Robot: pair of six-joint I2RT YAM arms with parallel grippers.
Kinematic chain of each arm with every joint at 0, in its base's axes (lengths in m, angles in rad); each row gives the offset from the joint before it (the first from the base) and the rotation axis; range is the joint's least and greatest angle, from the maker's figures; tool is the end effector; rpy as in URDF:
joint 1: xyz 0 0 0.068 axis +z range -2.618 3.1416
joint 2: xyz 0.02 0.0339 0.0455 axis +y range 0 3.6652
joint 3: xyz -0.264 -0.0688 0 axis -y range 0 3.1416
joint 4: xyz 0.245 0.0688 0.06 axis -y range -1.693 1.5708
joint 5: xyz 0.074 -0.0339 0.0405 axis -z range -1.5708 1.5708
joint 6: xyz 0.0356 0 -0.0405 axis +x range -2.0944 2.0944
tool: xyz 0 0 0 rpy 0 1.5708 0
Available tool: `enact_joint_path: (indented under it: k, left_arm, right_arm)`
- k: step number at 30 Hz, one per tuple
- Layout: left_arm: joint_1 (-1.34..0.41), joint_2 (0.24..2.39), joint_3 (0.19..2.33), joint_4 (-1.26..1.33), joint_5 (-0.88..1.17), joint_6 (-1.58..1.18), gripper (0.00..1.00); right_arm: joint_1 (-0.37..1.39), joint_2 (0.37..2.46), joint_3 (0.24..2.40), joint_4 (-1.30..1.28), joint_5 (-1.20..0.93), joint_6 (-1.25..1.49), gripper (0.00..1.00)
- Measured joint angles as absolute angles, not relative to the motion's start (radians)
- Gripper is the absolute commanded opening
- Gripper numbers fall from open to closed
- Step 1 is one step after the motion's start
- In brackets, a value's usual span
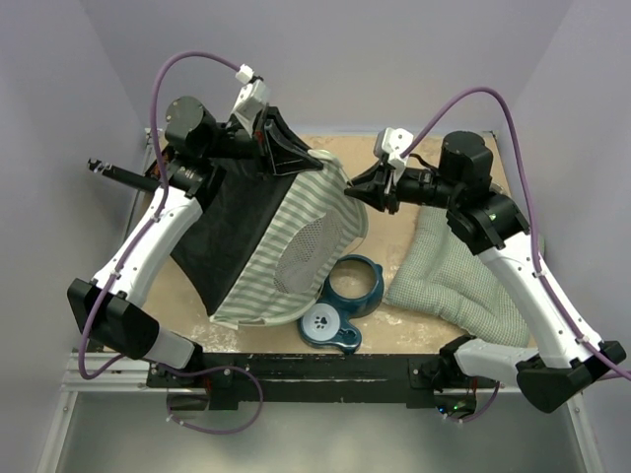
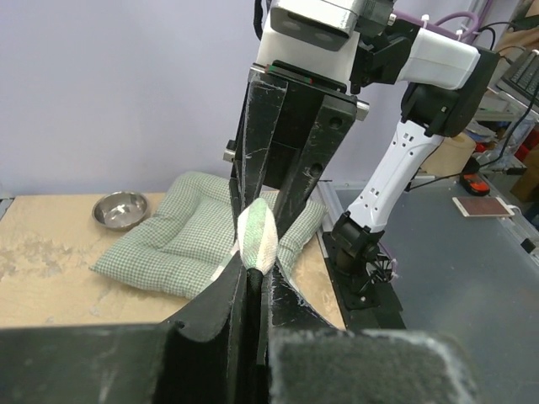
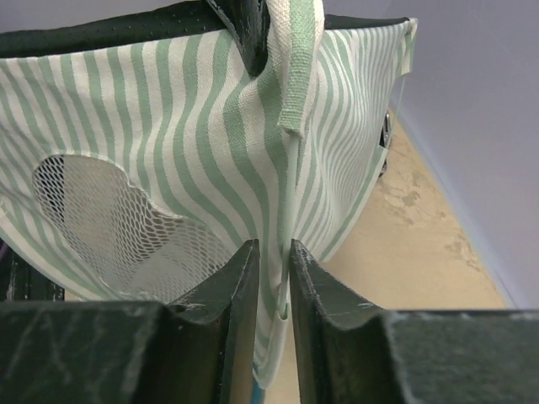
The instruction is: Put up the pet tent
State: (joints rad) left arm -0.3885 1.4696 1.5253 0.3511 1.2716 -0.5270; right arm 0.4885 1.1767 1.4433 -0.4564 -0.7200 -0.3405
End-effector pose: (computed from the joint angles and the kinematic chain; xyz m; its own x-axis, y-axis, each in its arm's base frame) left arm 0.2761 -0.1497 0.4831 -0.1481 -0.0995 -0.9839 0.9827 -0.1269 -0.1351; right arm 0.1993 0.1325 0.4607 0.1518 -0.2037 -0.9672 -0.9272 0.3097 -0.2107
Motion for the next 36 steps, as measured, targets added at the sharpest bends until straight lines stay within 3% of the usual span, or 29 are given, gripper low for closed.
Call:
enact_joint_path:
  k: [2, 13, 24, 36]
  left_arm:
    - [-0.388, 1.47, 1.525, 0.352, 1.275, -0.531, 0.0]
    - [-0.39, 1.468, 1.532, 0.227, 1.278, -0.433, 0.0]
    - [-0.487, 1.494, 1.721, -0.37, 1.178, 0.03, 0.0]
    - [-0.538, 1.586, 1.848, -0.736, 1.057, 0.292, 0.0]
  right_arm:
    - [0.488, 1.177, 1.443, -0.451, -0.72, -0.336, 0.0]
    - [0.49, 1.225, 1.452, -0.484, -0.696, -0.388, 0.0]
    - [0.545, 1.257, 1.456, -0.556, -0.636, -0.451, 0.0]
    - [0.571, 1.259, 1.456, -0.652, -0.569, -0.492, 0.0]
